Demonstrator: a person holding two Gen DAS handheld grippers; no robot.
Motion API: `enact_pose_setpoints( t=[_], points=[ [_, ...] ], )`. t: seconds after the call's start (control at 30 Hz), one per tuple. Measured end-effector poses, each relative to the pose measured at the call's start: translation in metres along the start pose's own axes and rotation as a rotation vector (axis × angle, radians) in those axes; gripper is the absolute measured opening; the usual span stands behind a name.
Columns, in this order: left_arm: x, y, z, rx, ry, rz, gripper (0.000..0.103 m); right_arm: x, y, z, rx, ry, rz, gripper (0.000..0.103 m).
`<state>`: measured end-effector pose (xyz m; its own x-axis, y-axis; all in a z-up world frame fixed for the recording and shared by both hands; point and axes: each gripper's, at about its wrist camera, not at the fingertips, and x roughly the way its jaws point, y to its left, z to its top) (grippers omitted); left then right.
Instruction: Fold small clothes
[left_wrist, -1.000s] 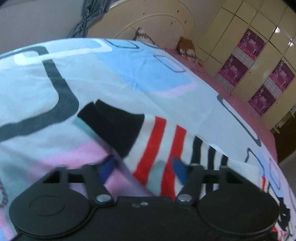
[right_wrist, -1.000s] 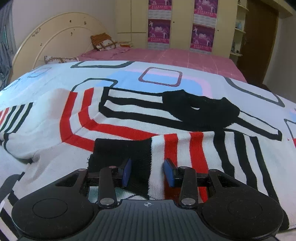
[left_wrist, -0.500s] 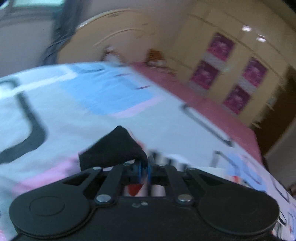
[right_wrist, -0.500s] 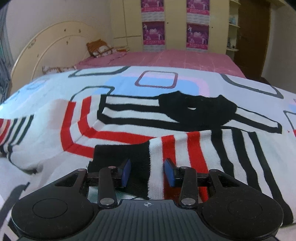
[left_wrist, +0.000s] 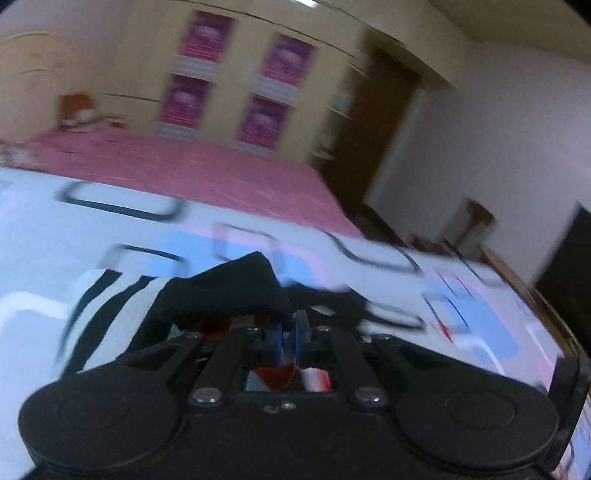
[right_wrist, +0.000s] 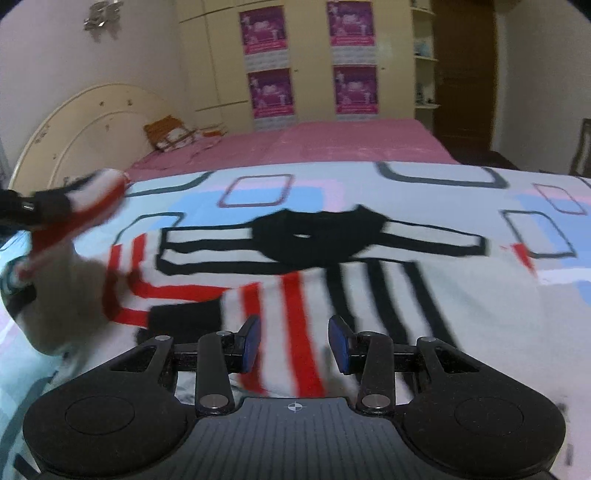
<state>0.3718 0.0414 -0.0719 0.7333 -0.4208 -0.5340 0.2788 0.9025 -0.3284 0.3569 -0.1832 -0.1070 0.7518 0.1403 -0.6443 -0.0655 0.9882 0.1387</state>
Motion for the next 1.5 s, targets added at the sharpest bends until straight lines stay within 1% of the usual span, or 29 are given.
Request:
enact_pose_setpoints(
  t=[0.07, 0.13, 0.23, 0.27, 0.33, 0.37, 0.4, 0.43, 0.47, 0.5, 0.53, 0.67, 0.77, 0.8, 0.83, 0.87, 0.93, 0.97, 1.0, 1.03, 1.07, 1.1, 1.17, 1.27, 1.3, 1.33, 1.43, 1.5],
  points=[
    [0.024, -0.023, -0.012, 0.049, 0.055, -0.044, 0.006, -0.007, -0.014, -0.004, 0.012, 0.002, -0.021, 0.04],
    [0.049, -0.046, -0.027, 0.117, 0.138, -0.063, 0.007, -0.015, -0.027, -0.007, 0.028, 0.006, -0.041, 0.04],
    [0.068, -0.06, -0.05, 0.174, 0.233, -0.033, 0.02, -0.024, -0.044, -0.011, 0.054, 0.012, -0.053, 0.041],
    [0.067, -0.057, -0.054, 0.18, 0.243, -0.021, 0.028, -0.027, -0.047, -0.012, 0.058, 0.014, -0.05, 0.041],
    [0.059, -0.055, -0.059, 0.193, 0.232, 0.004, 0.043, -0.031, -0.051, -0.012, 0.059, 0.015, -0.034, 0.041],
    [0.053, -0.056, -0.06, 0.199, 0.22, 0.019, 0.063, -0.033, -0.051, -0.012, 0.059, 0.012, -0.021, 0.041],
    [0.045, -0.056, -0.062, 0.206, 0.2, 0.038, 0.075, -0.034, -0.05, -0.011, 0.061, 0.008, -0.008, 0.041],
    [0.036, -0.056, -0.061, 0.217, 0.172, 0.056, 0.076, -0.035, -0.049, -0.011, 0.063, 0.005, 0.006, 0.044],
    [0.029, -0.055, -0.059, 0.231, 0.152, 0.076, 0.076, -0.036, -0.046, -0.009, 0.063, -0.001, 0.02, 0.066],
    [0.027, -0.053, -0.059, 0.242, 0.144, 0.097, 0.076, -0.037, -0.043, -0.008, 0.061, -0.014, 0.034, 0.078],
    [0.02, -0.049, -0.057, 0.245, 0.133, 0.124, 0.076, -0.039, -0.038, -0.007, 0.049, -0.036, 0.049, 0.084],
    [-0.006, -0.021, -0.061, 0.233, 0.096, 0.257, 0.076, -0.032, -0.008, -0.001, -0.059, -0.05, 0.09, 0.083],
    [-0.023, 0.003, -0.069, 0.212, 0.088, 0.37, 0.076, -0.019, 0.013, -0.002, -0.125, -0.025, 0.107, 0.083],
    [-0.025, 0.011, -0.071, 0.205, 0.094, 0.397, 0.076, -0.013, 0.02, -0.003, -0.144, -0.015, 0.106, 0.083],
    [-0.026, 0.018, -0.074, 0.199, 0.103, 0.425, 0.076, -0.007, 0.025, -0.004, -0.158, -0.009, 0.106, 0.077],
    [-0.024, 0.025, -0.076, 0.194, 0.114, 0.449, 0.076, -0.001, 0.029, -0.004, -0.171, 0.001, 0.106, 0.065],
    [-0.019, 0.035, -0.08, 0.182, 0.129, 0.473, 0.075, 0.015, 0.036, -0.004, -0.185, 0.036, 0.093, 0.055],
    [-0.016, 0.037, -0.08, 0.186, 0.13, 0.479, 0.074, 0.02, 0.038, -0.004, -0.183, 0.042, 0.086, 0.051],
    [-0.011, 0.037, -0.081, 0.194, 0.124, 0.484, 0.072, 0.025, 0.038, -0.003, -0.181, 0.044, 0.077, 0.045],
    [-0.005, 0.038, -0.082, 0.207, 0.117, 0.49, 0.071, 0.028, 0.038, -0.001, -0.18, 0.048, 0.068, 0.02],
    [0.001, 0.038, -0.082, 0.224, 0.116, 0.497, 0.064, 0.029, 0.037, 0.001, -0.173, 0.05, 0.065, 0.008],
    [0.007, 0.039, -0.081, 0.234, 0.123, 0.499, 0.049, 0.026, 0.033, 0.004, -0.152, 0.038, 0.069, 0.008],
    [0.014, 0.042, -0.079, 0.224, 0.121, 0.495, 0.033, 0.017, 0.024, 0.01, -0.123, 0.002, 0.061, 0.007],
    [0.013, 0.048, -0.078, 0.206, 0.117, 0.475, 0.028, 0.003, 0.002, 0.02, -0.083, -0.041, 0.022, 0.007],
    [0.011, 0.048, -0.081, 0.212, 0.116, 0.469, 0.025, 0.0, -0.009, 0.023, -0.067, -0.045, 0.001, 0.007],
    [0.011, 0.047, -0.082, 0.224, 0.117, 0.468, 0.024, 0.0, -0.018, 0.024, -0.047, -0.038, -0.009, 0.007],
    [0.015, 0.046, -0.086, 0.238, 0.129, 0.48, 0.022, 0.007, -0.044, 0.016, 0.033, 0.027, -0.018, 0.007],
    [0.014, 0.049, -0.089, 0.232, 0.134, 0.471, 0.022, 0.016, -0.059, 0.007, 0.083, 0.078, -0.033, 0.007]
  ],
)
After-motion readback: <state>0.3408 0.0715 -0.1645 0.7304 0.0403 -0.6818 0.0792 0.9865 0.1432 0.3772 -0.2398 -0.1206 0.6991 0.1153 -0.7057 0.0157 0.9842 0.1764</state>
